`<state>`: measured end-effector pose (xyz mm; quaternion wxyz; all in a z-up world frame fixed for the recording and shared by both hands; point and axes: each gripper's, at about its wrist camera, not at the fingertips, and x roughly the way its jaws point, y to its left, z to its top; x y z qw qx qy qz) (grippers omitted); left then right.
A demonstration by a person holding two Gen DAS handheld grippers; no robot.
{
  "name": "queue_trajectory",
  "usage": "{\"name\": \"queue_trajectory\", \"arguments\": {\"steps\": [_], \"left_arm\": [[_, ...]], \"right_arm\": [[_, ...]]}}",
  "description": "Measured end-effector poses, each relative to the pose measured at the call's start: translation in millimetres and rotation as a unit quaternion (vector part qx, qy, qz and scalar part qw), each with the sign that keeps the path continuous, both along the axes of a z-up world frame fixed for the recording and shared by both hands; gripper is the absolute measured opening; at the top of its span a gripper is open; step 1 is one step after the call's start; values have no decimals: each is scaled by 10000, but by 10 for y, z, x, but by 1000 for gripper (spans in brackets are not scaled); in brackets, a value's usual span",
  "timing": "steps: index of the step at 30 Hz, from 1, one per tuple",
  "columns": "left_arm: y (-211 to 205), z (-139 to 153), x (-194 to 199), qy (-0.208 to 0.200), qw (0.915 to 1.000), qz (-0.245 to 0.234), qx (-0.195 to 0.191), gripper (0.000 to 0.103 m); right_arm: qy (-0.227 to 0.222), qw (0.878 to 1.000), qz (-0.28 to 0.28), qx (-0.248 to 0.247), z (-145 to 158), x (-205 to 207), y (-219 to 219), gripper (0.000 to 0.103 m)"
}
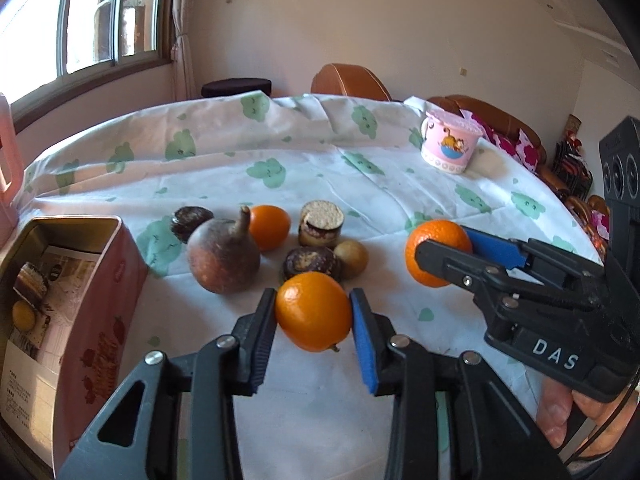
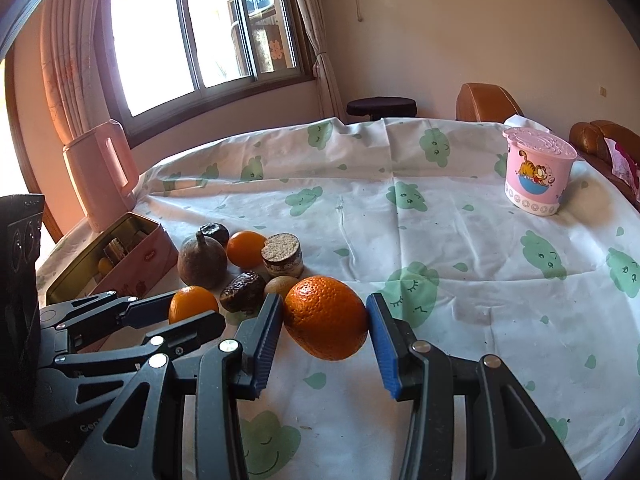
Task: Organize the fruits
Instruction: 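Grasp a large orange with the right gripper while the left gripper grasps another orange, then carry the orange in the right gripper while the left gripper carries its orange to the tin box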
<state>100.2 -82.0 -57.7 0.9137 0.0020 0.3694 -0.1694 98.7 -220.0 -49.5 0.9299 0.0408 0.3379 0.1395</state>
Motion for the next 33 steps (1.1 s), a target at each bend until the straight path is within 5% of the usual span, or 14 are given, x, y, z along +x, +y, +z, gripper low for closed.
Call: {"name": "queue_trajectory", "arguments": {"steps": [11, 33], "left_arm": [[48, 118, -131, -517, 9984, 236, 50, 38], [133, 208, -263, -934, 9946, 440, -69, 38]], "right_arm": [[-326, 9993, 158, -16, 77, -103, 40, 45], [-892, 9958, 150, -120, 182, -273, 51, 45]]}}
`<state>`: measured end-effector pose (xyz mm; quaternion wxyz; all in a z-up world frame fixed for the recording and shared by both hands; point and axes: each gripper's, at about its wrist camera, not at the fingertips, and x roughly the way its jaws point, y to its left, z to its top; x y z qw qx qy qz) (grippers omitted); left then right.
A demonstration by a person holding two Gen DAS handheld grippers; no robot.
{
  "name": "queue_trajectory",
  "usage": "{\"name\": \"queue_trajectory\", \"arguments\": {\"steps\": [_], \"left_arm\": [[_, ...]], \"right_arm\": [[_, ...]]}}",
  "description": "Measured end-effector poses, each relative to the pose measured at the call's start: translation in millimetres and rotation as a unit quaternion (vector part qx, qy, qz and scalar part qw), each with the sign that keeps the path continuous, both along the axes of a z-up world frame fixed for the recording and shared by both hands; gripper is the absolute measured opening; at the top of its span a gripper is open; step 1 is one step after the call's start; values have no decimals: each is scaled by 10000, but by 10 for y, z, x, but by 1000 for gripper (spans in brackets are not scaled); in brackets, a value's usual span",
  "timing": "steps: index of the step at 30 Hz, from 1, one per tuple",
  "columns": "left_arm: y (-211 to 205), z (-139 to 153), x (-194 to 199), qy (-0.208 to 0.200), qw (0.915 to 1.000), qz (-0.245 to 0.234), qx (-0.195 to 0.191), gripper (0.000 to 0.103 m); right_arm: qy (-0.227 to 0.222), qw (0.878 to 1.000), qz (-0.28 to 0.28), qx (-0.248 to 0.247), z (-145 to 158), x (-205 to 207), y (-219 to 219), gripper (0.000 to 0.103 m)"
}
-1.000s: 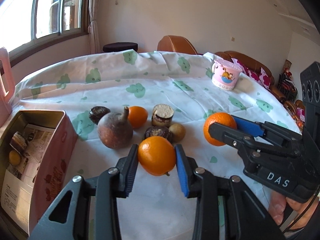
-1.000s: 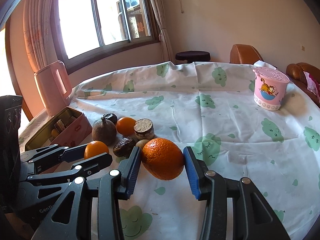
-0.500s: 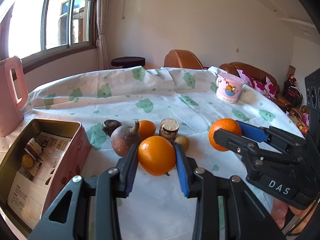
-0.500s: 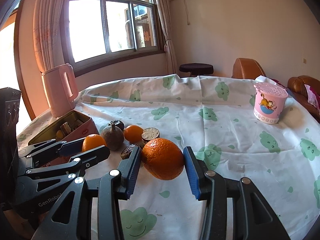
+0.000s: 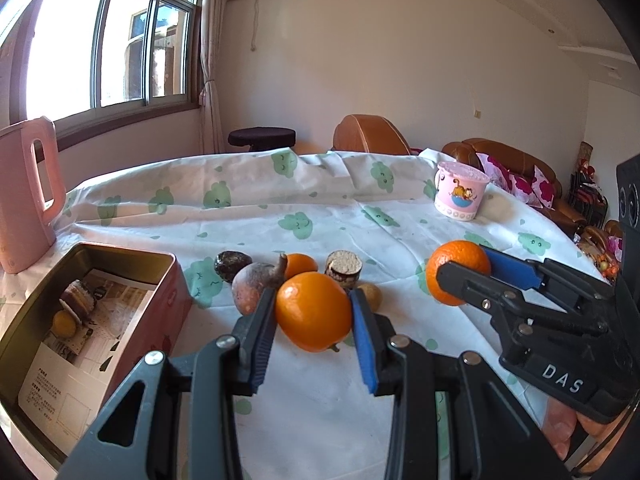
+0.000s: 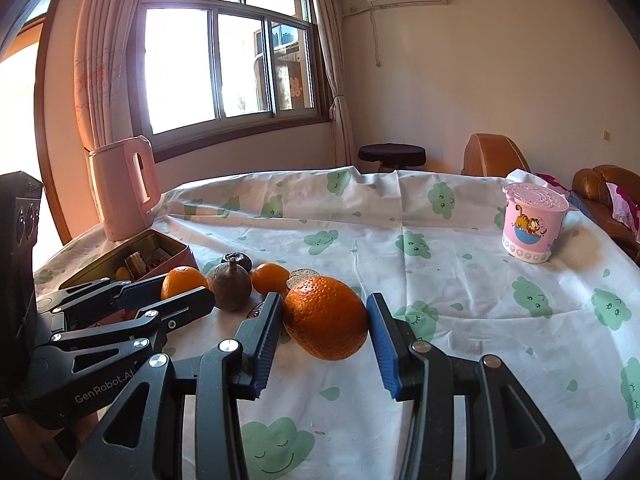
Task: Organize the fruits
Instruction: 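Carry the orange in the right gripper while the left gripper carries its orange to the tin box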
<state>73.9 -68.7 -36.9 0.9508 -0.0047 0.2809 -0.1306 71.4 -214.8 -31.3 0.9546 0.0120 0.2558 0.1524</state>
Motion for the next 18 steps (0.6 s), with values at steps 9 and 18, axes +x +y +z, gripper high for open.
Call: {"name": "queue_trajectory", "arguments": {"steps": [9, 18], "left_arm": [[11, 24, -54, -127, 9999, 41, -7, 38], [24, 54, -103, -283, 9995, 108, -2, 38]], "right_arm": [[-94, 10000, -31, 10, 16, -33, -9, 45], [-238, 9997, -65, 9, 35, -83, -19, 45]]}}
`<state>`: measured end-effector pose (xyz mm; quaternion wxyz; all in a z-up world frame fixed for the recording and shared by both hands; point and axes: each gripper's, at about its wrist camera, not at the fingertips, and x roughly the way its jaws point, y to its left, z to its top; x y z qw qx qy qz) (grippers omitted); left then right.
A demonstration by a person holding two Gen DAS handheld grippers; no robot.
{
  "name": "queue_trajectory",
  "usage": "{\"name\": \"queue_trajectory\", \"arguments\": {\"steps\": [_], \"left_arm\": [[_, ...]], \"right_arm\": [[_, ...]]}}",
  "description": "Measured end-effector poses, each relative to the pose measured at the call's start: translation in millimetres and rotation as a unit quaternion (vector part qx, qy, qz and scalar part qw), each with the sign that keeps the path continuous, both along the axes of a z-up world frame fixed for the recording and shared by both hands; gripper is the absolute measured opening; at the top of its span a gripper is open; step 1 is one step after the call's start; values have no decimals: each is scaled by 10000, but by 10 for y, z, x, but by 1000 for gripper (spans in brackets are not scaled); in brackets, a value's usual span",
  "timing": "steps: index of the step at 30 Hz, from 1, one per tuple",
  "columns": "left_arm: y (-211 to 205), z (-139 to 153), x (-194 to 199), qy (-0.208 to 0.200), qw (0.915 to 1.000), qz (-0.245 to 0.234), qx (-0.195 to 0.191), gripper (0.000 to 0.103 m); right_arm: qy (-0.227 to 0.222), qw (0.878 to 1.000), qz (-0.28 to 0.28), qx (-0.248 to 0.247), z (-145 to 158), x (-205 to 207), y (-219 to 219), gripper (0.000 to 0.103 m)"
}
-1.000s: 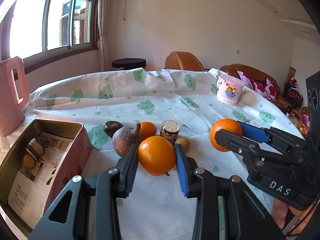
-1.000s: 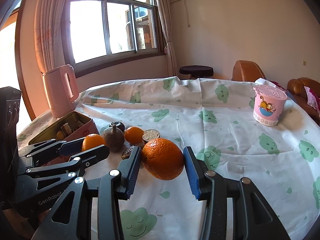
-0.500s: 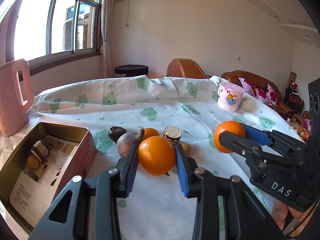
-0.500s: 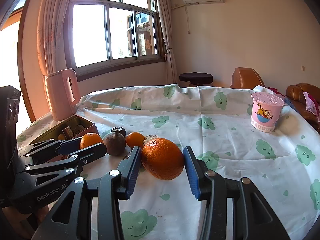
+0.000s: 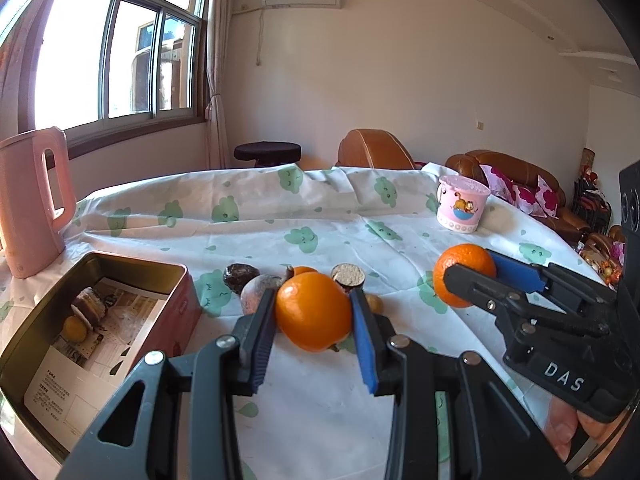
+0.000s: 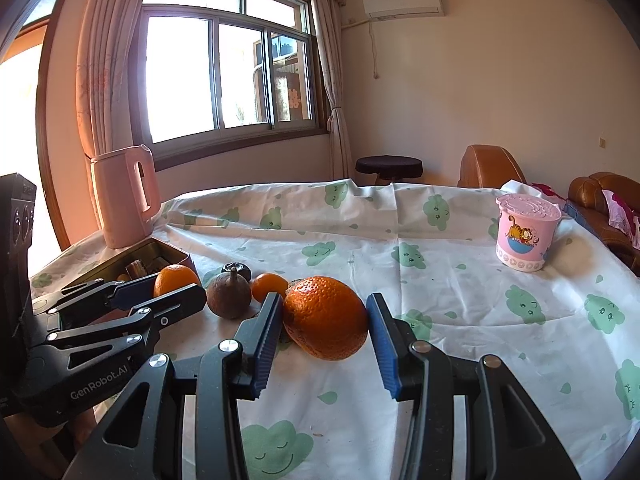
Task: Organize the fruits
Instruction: 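Carry the orange in the right gripper while the left gripper carries its orange to the tin box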
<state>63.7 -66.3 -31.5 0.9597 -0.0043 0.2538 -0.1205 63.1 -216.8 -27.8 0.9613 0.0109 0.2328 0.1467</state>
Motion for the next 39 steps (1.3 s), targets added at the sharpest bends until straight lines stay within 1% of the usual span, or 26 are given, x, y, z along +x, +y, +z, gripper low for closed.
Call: {"name": "queue_trajectory", "arguments": {"steps": [24, 34, 39], "left_arm": [[26, 69, -144, -417, 9990, 170, -8, 38], [10, 117, -261, -728, 9969, 299, 70, 38], [60, 118, -244, -670, 9972, 334, 57, 38]], "right_arm": [[-294, 9995, -42, -43, 44, -95, -1, 45], [-500, 9987, -55, -95, 76, -168, 18, 45], [-567, 9982, -6, -178, 89, -187, 54, 45]]}}
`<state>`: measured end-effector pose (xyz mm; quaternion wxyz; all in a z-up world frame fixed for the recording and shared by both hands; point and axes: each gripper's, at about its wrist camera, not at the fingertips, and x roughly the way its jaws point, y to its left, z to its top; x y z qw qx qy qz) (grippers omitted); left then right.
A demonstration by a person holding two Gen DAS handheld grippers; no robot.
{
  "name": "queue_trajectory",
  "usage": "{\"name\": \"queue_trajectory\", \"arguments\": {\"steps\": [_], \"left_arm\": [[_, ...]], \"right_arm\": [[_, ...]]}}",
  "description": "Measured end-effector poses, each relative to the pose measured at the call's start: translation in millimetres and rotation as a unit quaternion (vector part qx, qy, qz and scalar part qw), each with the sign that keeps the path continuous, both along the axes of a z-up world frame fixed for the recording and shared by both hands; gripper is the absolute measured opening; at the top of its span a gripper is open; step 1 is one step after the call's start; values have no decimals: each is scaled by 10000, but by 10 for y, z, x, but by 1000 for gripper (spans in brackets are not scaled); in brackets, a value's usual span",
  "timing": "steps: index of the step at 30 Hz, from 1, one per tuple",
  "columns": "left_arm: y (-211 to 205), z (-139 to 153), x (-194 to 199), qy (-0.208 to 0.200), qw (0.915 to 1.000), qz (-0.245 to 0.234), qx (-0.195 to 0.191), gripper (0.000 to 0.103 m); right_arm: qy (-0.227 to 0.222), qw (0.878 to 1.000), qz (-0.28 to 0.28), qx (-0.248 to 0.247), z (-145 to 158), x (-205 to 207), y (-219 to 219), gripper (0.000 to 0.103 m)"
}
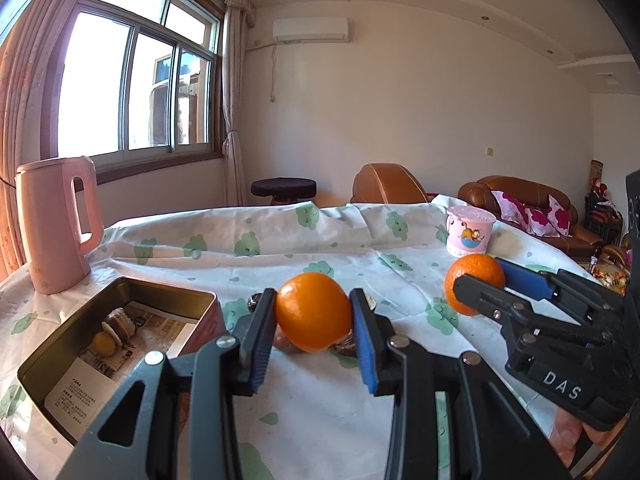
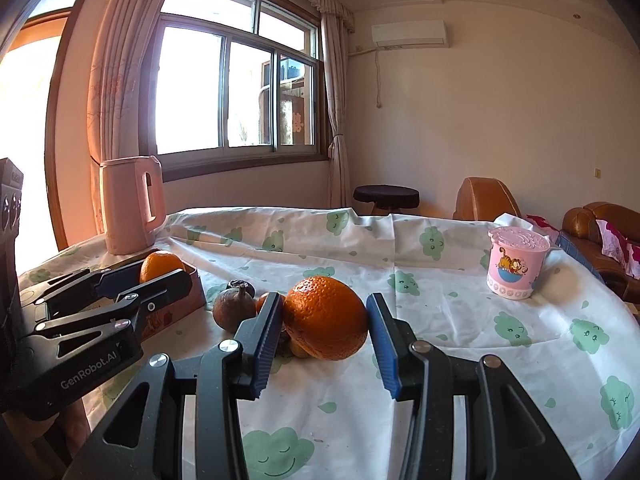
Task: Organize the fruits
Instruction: 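Carry the orange in the right gripper while the left gripper carries its orange to the tin box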
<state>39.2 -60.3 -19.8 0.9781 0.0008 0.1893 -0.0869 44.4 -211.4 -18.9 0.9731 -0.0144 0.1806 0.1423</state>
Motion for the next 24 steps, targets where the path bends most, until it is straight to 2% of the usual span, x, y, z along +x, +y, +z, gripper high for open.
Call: {"name": "queue_trajectory", "arguments": {"steps": [11, 24], "left_arm": [[344, -2, 48, 260, 9993, 167, -187, 38], [824, 37, 22, 335, 9981, 498, -151, 38]], "right_arm": [[57, 9995, 280, -125, 76, 65, 211, 45], [-85, 9955, 856, -399, 307, 109, 811, 45]]}}
